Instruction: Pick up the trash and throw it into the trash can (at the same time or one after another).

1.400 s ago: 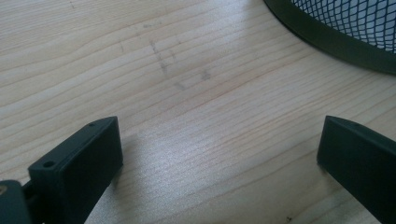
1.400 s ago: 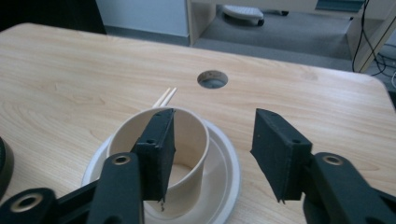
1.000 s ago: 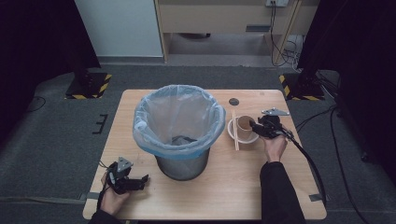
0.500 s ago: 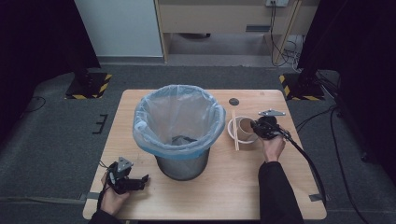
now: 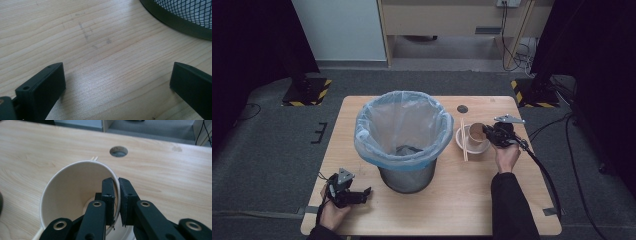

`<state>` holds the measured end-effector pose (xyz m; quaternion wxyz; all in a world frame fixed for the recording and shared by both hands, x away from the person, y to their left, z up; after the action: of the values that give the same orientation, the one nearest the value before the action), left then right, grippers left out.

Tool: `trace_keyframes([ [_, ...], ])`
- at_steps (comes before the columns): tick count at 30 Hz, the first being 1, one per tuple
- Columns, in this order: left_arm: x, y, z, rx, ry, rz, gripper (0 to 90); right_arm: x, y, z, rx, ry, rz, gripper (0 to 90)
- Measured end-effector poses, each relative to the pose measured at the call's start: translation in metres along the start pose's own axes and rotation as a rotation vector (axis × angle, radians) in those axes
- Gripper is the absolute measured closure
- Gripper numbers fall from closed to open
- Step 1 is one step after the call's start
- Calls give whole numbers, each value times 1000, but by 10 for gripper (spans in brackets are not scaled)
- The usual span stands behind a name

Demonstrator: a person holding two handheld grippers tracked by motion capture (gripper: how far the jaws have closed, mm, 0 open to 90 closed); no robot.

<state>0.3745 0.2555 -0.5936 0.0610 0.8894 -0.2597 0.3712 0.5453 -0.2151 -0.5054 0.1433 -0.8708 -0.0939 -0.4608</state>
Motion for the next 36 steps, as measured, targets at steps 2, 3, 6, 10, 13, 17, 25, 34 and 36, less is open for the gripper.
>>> trace_keyframes([
  [2, 0, 0, 0, 0, 0, 0, 0, 5, 0, -5, 5, 21, 11, 837],
  [3, 0, 0, 0, 0, 0, 0, 0, 7, 0, -8, 7, 34, 11, 837],
  [6, 0, 0, 0, 0, 0, 0, 0, 15, 0, -19, 18, 72, 14, 837],
  [10, 0, 0, 0, 0, 0, 0, 0, 28, 0, -37, 39, 143, 24, 837],
  [13, 0, 0, 0, 0, 0, 0, 0, 32, 0, -45, 53, 172, 35, 837],
  [17, 0, 0, 0, 0, 0, 0, 0, 40, -3, -63, 81, 231, 43, 837],
  [25, 0, 0, 0, 0, 0, 0, 0, 54, -8, -92, 120, 322, 40, 837],
  [34, 0, 0, 0, 3, 0, -3, 0, 70, -19, -124, 175, 407, 45, 837],
  [36, 0, 0, 0, 4, -1, -4, 0, 75, -21, -133, 184, 427, 45, 837],
])
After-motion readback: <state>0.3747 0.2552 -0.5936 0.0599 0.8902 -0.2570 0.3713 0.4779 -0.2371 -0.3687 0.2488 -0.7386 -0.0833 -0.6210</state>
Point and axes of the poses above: each handheld gripper's, and its own axes: z roughly forward along the jaws, x roughly out of its top, y roughly to its right, the point moved 8 cm from there along z, roughly forward along the jaws, and after that the axes turned 7 degrees about z, right-handed, at the moved point
